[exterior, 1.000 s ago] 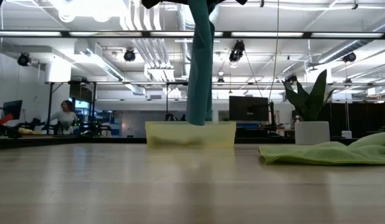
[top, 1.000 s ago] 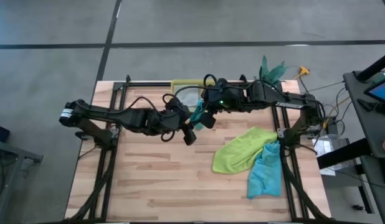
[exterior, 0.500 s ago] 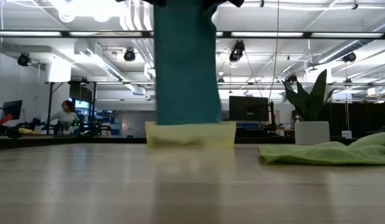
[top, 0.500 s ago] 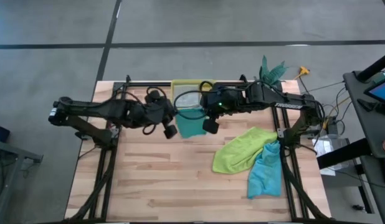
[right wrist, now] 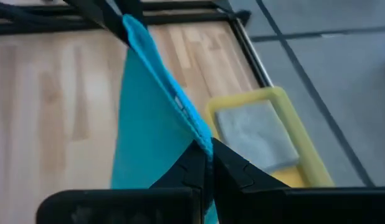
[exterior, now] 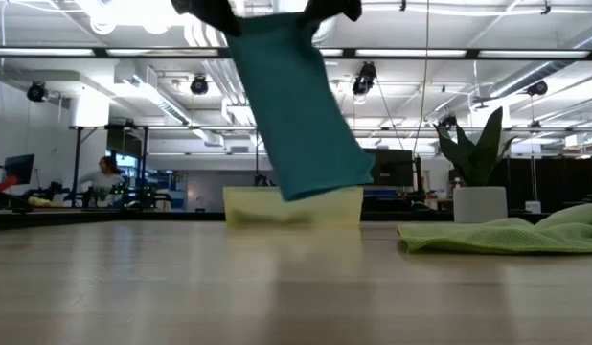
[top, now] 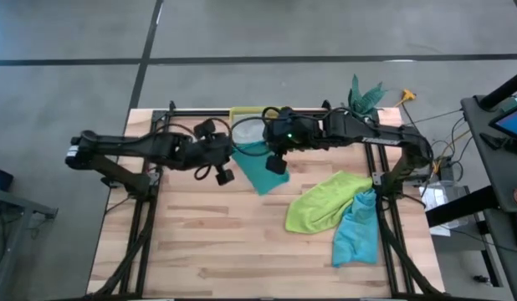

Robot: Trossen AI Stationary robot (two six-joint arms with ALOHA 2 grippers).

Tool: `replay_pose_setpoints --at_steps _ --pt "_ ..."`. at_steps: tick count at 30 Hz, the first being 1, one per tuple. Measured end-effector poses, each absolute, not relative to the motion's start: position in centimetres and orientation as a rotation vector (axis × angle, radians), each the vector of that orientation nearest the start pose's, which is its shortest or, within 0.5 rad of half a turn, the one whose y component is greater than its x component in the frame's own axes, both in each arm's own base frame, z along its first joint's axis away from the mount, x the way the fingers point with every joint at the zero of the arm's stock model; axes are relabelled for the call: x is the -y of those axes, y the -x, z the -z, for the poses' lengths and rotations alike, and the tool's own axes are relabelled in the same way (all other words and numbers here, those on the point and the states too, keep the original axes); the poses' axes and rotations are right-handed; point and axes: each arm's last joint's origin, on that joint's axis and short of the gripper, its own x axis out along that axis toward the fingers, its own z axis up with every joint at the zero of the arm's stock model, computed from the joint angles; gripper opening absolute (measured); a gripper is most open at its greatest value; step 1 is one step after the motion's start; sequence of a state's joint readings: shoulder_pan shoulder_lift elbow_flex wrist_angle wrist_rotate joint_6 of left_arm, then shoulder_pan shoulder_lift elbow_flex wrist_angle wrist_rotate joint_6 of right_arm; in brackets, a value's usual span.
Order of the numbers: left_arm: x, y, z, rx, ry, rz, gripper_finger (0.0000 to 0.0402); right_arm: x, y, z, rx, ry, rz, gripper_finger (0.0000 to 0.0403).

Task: Fold microfiber towels
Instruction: Fold the blue microfiber cloth

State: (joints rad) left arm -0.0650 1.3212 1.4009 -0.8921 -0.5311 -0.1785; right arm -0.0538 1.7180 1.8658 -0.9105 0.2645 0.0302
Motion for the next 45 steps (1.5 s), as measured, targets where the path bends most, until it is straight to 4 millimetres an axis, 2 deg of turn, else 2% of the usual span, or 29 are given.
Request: replay_pose_setpoints --at_steps 2,5,8,12,15,19,22,24,26,29,33,36,38,41,45 --pt "-0.2 -26.0 -36.8 -0.758 -0.078 -0.520 0.0000 2.8 -36.2 -38.7 -0.772 0.031 0.303 0.0009" --pt "-0.2 -25.9 -36.6 -0.780 -0.071 -0.499 0.0000 2.4 -36.3 -37.7 -0.812 -0.025 0.182 0.0009" --pt "-0.1 -25.5 -36.6 -0.795 -0.052 -0.453 0.0000 1.2 -36.5 -36.7 -0.836 -0.091 0.077 0.0009" --pt "0.4 -24.8 -36.9 -0.819 0.037 -0.339 0.0000 -0.5 -36.6 -36.0 -0.853 -0.162 0.044 0.0009" --pt "1.0 -24.0 -37.2 -0.822 0.180 -0.240 0.0000 -1.9 -36.6 -36.2 -0.842 -0.203 -0.022 0.0009" --pt "2.2 -22.7 -38.7 -0.807 0.427 -0.066 0.0000 -3.7 -36.8 -37.5 -0.789 -0.320 -0.225 0.0009" --pt "2.7 -21.6 -39.8 -0.758 0.433 -0.024 0.0000 -4.4 -36.7 -38.5 -0.748 -0.333 -0.274 0.0009" --pt "2.7 -21.1 -39.6 -0.748 0.367 -0.056 0.0000 -4.3 -36.8 -38.4 -0.738 -0.280 -0.246 0.0009" --pt "2.5 -21.1 -38.6 -0.768 0.262 -0.083 0.0000 -4.1 -36.9 -37.5 -0.749 -0.208 -0.190 0.0009" --pt "2.4 -21.6 -35.2 -0.864 0.165 -0.096 0.0000 -3.5 -37.7 -34.9 -0.797 -0.129 -0.158 0.0009" --pt "2.5 -22.2 -28.1 -1.022 0.109 -0.113 0.0001 -2.6 -39.0 -29.2 -0.906 -0.119 -0.149 0.0009" --pt "2.2 -22.3 -23.6 -1.052 0.093 -0.156 0.0001 -2.1 -39.8 -24.4 -0.987 -0.119 -0.128 0.0009" --pt "1.8 -22.1 -21.4 -1.082 0.088 -0.188 0.0001 -1.8 -40.3 -21.7 -1.035 -0.123 -0.113 0.0009" --pt "1.2 -21.8 -19.9 -1.100 0.102 -0.219 0.0001 -1.3 -40.7 -19.1 -1.108 -0.135 -0.090 0.0009" --pt "0.9 -21.7 -20.1 -1.077 0.123 -0.235 0.0001 -0.6 -41.4 -17.9 -1.128 -0.090 -0.026 0.0009"
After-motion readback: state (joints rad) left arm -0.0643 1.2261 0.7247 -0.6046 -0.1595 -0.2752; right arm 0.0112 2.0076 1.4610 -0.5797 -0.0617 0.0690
